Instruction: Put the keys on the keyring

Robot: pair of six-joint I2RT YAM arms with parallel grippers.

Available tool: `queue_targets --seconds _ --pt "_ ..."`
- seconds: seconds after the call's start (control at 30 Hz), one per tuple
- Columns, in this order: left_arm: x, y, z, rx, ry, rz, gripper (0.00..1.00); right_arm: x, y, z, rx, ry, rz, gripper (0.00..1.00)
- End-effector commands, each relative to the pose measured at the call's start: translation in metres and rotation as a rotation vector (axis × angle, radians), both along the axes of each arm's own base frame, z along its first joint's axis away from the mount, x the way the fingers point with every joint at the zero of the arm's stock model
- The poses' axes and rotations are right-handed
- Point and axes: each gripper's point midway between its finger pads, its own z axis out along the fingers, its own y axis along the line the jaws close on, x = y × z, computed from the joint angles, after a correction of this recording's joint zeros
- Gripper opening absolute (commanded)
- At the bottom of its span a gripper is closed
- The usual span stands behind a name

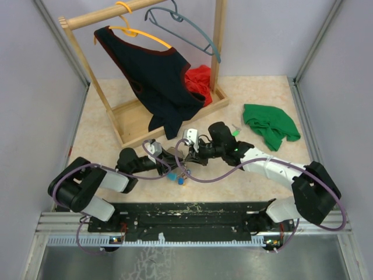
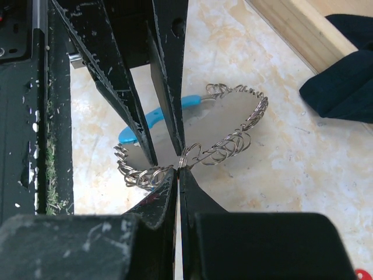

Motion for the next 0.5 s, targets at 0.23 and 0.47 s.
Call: queue_targets --seconds 0.23,0.47 --pt "0.025 0.007 0.013 -0.002 -0.088 0.119 0.34 0.001 0.016 0.056 0.107 -0.144 0.063 0.00" --pt "0.018 0.008 0.021 -0.025 -0.109 0.065 0.38 0.004 0.015 0.057 0.100 -0.163 0.059 0.00"
